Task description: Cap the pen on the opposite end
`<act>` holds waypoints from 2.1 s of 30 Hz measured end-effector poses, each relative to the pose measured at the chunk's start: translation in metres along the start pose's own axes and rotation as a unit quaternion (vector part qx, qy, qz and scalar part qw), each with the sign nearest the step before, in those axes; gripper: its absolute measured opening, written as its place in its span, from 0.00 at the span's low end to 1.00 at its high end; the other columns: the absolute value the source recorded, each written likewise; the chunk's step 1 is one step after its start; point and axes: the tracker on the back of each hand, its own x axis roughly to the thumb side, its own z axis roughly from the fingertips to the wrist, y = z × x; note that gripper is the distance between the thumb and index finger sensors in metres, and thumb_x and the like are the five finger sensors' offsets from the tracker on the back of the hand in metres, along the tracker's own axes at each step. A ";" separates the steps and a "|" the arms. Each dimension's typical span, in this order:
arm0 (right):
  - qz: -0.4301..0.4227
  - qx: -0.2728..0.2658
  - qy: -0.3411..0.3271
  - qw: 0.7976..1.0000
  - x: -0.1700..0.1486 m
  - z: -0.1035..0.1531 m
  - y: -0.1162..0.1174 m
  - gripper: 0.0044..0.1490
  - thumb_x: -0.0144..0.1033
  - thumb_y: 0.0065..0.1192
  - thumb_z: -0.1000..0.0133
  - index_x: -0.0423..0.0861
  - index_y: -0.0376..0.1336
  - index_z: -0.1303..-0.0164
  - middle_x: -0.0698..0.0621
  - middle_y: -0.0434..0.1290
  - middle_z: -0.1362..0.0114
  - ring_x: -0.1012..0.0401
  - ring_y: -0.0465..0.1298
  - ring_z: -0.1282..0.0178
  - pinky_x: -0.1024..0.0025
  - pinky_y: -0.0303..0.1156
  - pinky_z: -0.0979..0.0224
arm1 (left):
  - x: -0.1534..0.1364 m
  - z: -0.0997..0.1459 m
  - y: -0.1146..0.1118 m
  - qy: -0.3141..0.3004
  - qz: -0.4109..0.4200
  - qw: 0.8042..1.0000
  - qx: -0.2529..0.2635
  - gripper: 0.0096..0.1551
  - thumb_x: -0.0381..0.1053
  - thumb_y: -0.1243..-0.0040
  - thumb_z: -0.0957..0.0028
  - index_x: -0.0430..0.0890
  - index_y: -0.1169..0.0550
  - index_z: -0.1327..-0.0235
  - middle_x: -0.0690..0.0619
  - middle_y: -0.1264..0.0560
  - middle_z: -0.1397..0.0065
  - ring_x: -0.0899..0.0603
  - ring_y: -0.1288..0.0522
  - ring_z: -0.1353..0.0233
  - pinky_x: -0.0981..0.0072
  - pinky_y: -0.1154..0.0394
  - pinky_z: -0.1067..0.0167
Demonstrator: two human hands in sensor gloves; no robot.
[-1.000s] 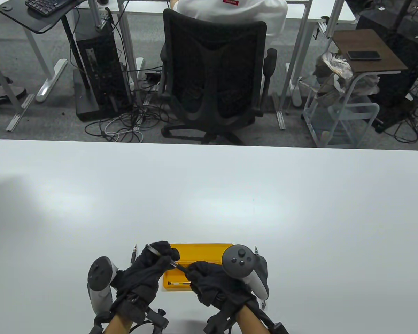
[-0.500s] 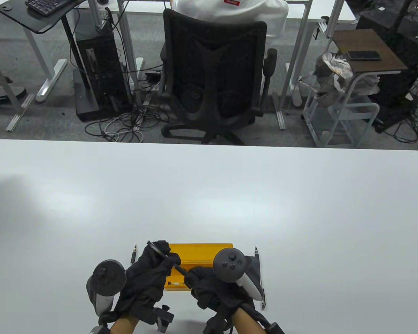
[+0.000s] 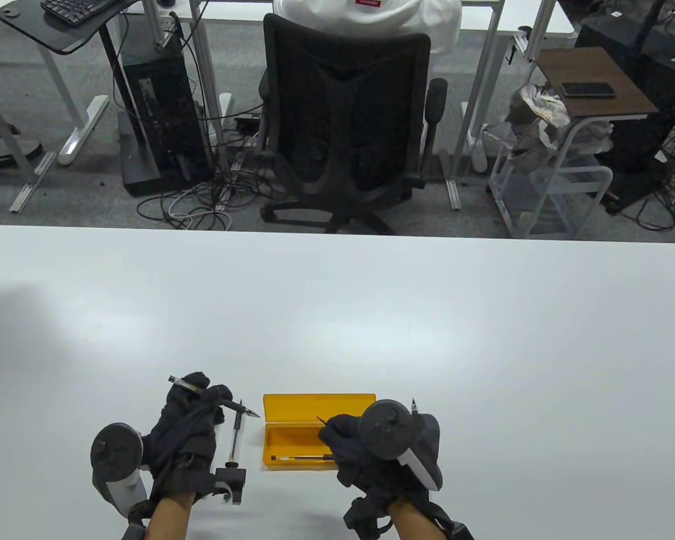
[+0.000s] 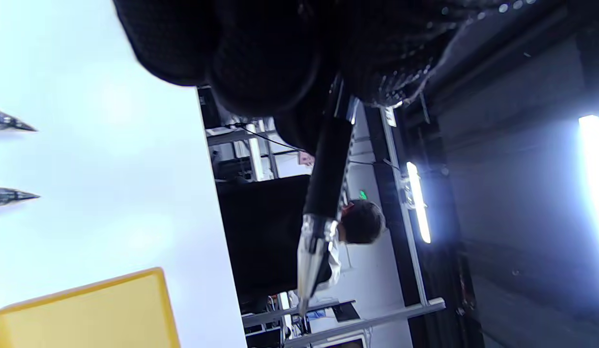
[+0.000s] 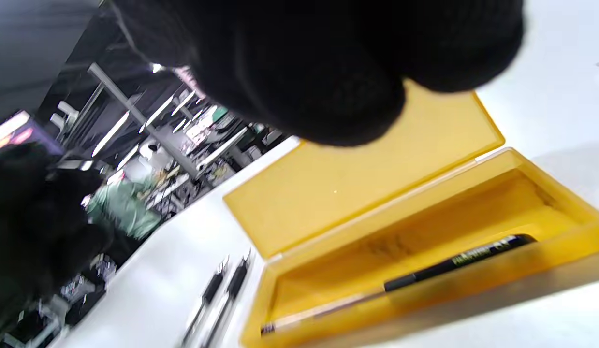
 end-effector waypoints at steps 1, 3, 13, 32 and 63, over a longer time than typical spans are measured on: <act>0.010 0.000 -0.005 1.000 -0.001 0.000 0.001 0.28 0.46 0.61 0.52 0.43 0.78 0.53 0.47 0.85 0.61 0.59 0.85 0.68 0.61 0.81 0.59 | 0.004 0.001 -0.003 -0.021 -0.011 1.000 -0.018 0.33 0.50 0.32 0.43 0.37 0.31 0.30 0.44 0.16 0.43 0.45 0.19 0.51 0.44 0.30 0.36; 0.040 -0.001 -0.012 0.999 -0.001 0.003 0.004 0.27 0.47 0.63 0.52 0.44 0.77 0.51 0.47 0.86 0.58 0.59 0.86 0.65 0.61 0.81 0.57 | 0.010 0.002 -0.008 -0.049 -0.049 0.997 -0.035 0.33 0.50 0.31 0.43 0.37 0.30 0.30 0.44 0.16 0.43 0.44 0.20 0.50 0.43 0.30 0.36; 0.007 -0.022 -0.019 1.000 -0.002 0.005 -0.002 0.27 0.43 0.65 0.53 0.47 0.76 0.47 0.48 0.84 0.55 0.58 0.84 0.62 0.60 0.80 0.54 | 0.031 0.011 -0.024 -0.147 -0.177 0.970 -0.080 0.30 0.49 0.28 0.45 0.37 0.24 0.34 0.41 0.15 0.45 0.40 0.21 0.48 0.39 0.33 0.35; -0.047 -0.033 -0.036 0.998 -0.006 0.005 0.002 0.28 0.36 0.56 0.50 0.52 0.70 0.39 0.48 0.78 0.44 0.57 0.81 0.52 0.56 0.77 0.46 | 0.053 0.029 -0.062 -0.301 -0.437 0.833 -0.157 0.25 0.46 0.37 0.44 0.44 0.21 0.33 0.42 0.19 0.40 0.36 0.28 0.39 0.32 0.42 0.30; 0.069 0.033 -0.085 0.993 0.009 0.009 0.021 0.30 0.41 0.57 0.49 0.43 0.71 0.39 0.50 0.83 0.62 0.61 0.83 0.71 0.61 0.80 0.59 | 0.054 0.039 -0.078 -0.330 -0.470 0.792 -0.207 0.24 0.45 0.35 0.48 0.41 0.18 0.38 0.40 0.15 0.45 0.36 0.24 0.43 0.32 0.39 0.31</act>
